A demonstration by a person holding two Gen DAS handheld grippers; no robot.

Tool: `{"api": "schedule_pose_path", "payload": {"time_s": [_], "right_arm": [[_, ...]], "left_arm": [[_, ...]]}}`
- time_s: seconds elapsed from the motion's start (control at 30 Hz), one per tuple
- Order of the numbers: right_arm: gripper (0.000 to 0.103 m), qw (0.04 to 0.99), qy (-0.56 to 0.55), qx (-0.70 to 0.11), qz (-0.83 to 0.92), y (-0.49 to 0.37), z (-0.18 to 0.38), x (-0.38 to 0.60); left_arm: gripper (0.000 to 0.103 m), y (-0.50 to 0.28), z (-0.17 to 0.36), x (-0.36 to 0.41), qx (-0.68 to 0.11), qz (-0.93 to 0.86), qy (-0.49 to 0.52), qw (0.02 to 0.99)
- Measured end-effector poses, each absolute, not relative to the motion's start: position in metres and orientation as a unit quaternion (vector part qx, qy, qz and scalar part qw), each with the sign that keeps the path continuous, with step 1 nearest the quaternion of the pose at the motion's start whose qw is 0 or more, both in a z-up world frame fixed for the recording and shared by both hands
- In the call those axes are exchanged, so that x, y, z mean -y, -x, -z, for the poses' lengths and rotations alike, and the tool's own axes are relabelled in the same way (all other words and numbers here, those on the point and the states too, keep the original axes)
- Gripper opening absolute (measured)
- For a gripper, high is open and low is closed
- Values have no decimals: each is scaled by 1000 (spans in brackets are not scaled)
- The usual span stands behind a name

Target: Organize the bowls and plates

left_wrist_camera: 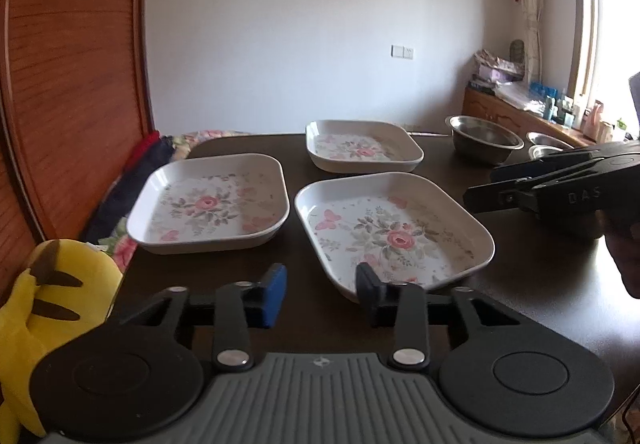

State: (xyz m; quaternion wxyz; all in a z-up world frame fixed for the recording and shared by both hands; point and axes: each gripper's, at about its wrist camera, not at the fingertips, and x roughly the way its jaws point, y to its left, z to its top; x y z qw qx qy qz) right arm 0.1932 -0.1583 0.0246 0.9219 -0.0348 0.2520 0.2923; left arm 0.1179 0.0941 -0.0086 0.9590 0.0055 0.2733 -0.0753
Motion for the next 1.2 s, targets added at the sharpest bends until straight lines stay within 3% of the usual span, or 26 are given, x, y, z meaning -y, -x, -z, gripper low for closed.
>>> {"api": "schedule_pose_path", "payload": {"time_s": [0.3, 0.63, 0.77, 1.13, 1.2], "right_arm": [[55, 906, 62, -301, -291, -223, -20, 151], [52, 902, 63, -312, -291, -229, -10, 142], [52, 901, 61, -313, -295, -226, -9, 138], [52, 901, 61, -320, -287, -228, 2, 135], [47, 900, 61, -321, -287, -228, 4, 135]], "left_arm": [[54, -145, 6, -100, -294, 93, 24, 951], [52, -158, 9, -101, -308, 103, 30, 945], [46, -160, 10, -103, -307, 104, 44, 945], [46, -170, 20, -101, -323, 107, 50, 939], [46, -171, 24, -100, -327, 108, 48, 938]]}}
